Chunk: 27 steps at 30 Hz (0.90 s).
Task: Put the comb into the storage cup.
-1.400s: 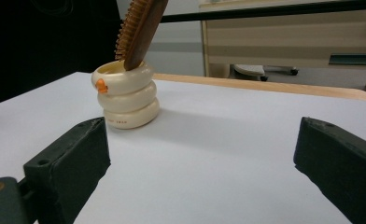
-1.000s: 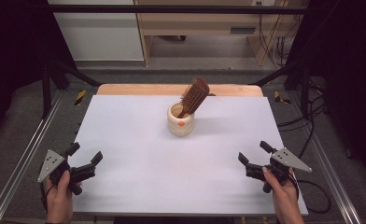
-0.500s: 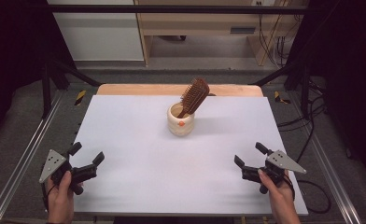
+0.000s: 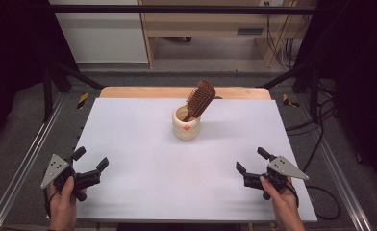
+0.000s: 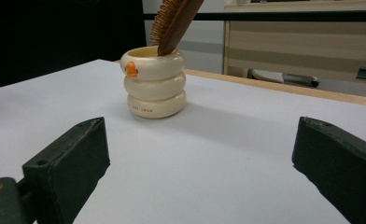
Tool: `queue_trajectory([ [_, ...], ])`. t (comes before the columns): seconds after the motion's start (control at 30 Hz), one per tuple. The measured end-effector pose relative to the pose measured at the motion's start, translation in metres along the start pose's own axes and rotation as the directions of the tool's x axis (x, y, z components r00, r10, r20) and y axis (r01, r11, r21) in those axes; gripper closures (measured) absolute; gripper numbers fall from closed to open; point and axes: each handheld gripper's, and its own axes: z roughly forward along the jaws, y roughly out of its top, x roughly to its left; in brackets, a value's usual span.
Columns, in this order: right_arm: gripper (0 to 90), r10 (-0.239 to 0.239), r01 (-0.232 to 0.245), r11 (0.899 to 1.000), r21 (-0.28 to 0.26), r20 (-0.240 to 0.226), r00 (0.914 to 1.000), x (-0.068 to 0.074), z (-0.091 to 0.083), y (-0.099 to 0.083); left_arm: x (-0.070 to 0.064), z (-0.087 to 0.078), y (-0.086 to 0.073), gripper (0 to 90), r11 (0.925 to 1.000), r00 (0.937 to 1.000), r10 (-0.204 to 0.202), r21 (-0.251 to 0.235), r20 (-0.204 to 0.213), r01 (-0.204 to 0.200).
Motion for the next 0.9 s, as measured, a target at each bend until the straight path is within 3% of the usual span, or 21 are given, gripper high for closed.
queue_trajectory([
  [0.67,3.9,-0.036,0.036,0.999,-0.008,0.001,0.9994,0.007,0.013,0.001,-0.006,0.004,-0.001,1.6,0.9998,0.9997,0.007,0.018,0.021,-0.008],
  [0.9,3.9,-0.043,0.043,0.999,0.005,0.029,0.9987,0.007,0.016,0.0,-0.007,0.006,-0.002,1.6,0.9996,0.9996,0.011,0.025,0.025,-0.012],
])
